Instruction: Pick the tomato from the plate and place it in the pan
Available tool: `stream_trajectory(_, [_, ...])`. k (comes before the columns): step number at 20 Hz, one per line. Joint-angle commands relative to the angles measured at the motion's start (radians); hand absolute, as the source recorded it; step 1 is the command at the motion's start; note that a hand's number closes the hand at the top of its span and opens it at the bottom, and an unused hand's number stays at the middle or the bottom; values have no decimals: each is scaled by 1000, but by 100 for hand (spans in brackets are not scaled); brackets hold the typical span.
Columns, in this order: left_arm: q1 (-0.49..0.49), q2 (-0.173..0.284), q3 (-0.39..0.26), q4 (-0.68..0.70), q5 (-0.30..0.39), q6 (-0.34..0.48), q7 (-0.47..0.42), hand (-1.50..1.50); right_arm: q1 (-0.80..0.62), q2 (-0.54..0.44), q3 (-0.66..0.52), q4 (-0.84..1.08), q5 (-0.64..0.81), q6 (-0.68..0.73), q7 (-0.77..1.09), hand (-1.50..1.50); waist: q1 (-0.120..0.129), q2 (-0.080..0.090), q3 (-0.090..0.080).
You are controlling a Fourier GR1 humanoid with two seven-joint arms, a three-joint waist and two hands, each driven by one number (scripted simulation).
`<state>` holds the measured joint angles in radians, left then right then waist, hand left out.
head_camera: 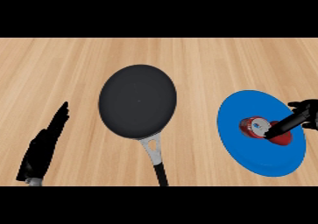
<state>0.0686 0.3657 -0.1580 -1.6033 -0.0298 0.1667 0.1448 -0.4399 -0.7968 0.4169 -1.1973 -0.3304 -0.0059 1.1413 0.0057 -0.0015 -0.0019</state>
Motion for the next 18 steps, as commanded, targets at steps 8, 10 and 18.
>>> stream_trajectory(8, [0, -16, 36, -16, -20, -27, 17, 0, -21, 110, -17, 126, 87, 10, 63, -150, 4, 2, 2])
stream_trajectory(10, [57, -11, 34, -41, -34, -31, -14, 0, 54, 106, -19, 70, 108, -32, 39, -150, -2, 0, 2])
stream_trajectory(18, [2, -36, 63, 0, -44, -62, -4, 0, 67, 185, -112, 68, 161, -84, -12, 150, -5, 1, 2])
